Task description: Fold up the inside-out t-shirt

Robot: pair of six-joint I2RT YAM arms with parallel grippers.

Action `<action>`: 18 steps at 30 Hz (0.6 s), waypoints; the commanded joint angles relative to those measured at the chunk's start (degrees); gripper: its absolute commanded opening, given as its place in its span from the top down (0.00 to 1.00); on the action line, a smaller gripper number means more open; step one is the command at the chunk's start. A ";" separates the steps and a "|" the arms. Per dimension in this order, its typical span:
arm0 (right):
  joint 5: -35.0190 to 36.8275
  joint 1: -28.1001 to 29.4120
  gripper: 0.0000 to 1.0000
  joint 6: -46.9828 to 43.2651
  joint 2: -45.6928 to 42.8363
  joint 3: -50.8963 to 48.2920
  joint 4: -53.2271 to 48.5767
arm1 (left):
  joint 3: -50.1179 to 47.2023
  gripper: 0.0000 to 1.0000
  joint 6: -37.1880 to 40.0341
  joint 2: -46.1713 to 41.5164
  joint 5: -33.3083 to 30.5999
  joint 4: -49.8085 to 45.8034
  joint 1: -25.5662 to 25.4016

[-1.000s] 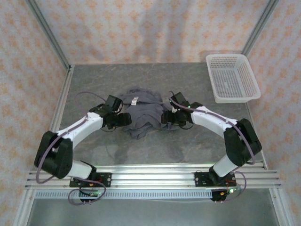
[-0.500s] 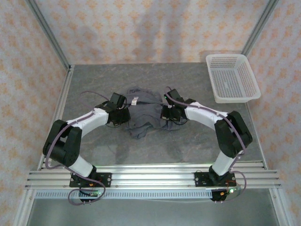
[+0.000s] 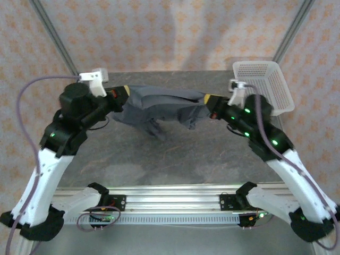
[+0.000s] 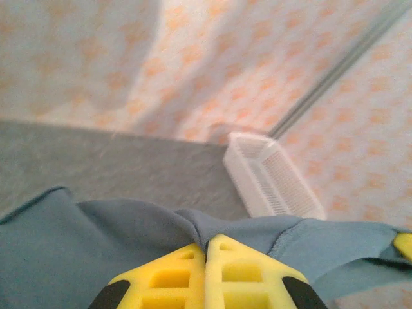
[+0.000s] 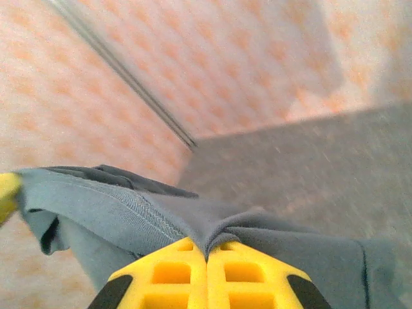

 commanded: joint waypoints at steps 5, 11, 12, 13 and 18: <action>-6.95 0.19 1.00 -4.50 -4.65 8.10 2.53 | 11.40 1.00 5.59 -1.21 1.31 -4.78 -1.29; 3.75 0.11 1.00 -12.62 13.76 29.87 -9.24 | 25.49 1.00 8.79 13.17 -13.54 -9.16 -1.19; 6.37 -0.36 1.00 -14.13 19.21 35.54 -12.01 | 28.66 1.00 9.24 17.42 -17.45 -10.60 -1.05; 7.35 -1.61 1.00 -15.60 24.11 40.09 -13.80 | 31.18 1.00 9.39 21.20 -20.00 -11.53 -0.63; 2.76 -14.73 1.00 -11.56 54.20 65.32 -16.81 | 43.29 1.00 6.15 43.70 -20.16 -12.42 5.06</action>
